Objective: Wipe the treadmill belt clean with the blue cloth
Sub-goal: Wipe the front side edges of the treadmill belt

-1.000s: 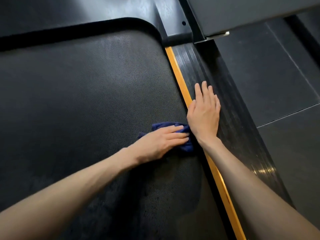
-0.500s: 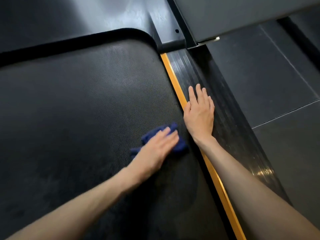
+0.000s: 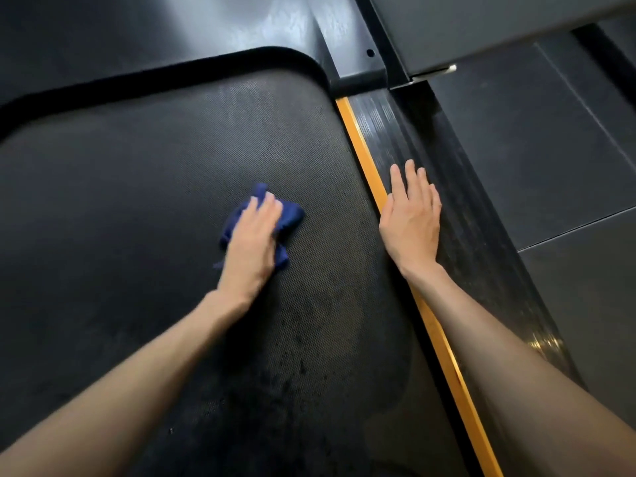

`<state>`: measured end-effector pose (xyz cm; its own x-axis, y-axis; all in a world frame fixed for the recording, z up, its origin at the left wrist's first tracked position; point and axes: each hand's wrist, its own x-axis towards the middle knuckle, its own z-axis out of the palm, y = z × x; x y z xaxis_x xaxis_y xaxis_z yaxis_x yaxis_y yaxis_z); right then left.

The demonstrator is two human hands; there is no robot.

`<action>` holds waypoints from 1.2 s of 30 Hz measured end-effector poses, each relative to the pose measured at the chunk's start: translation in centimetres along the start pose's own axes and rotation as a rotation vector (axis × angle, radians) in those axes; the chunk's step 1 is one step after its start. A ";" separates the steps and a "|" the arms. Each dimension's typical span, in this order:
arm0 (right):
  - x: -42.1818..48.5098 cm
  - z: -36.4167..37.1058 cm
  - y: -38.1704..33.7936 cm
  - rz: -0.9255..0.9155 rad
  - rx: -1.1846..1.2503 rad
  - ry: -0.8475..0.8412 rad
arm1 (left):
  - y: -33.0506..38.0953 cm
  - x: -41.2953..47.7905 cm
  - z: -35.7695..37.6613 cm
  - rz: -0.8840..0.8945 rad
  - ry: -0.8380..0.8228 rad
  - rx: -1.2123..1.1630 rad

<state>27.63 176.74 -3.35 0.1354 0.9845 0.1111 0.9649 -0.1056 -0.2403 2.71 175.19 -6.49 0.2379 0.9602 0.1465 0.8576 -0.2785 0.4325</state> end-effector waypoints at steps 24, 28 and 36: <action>-0.1 0.2 0.3 -0.027 -0.008 0.012 | 4.5 -6.6 -0.9 0.808 -0.465 0.042; -0.1 0.1 0.4 -0.030 0.015 -0.005 | -0.4 2.1 -2.2 0.133 -0.150 0.025; -0.1 0.1 0.2 -0.038 -0.009 0.011 | 5.8 -8.9 0.3 0.530 -0.368 -0.059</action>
<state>27.81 176.58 -3.52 0.1016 0.9862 0.1309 0.9713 -0.0699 -0.2274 5.73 164.98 -5.57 0.7722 0.6339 0.0433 0.5567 -0.7078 0.4349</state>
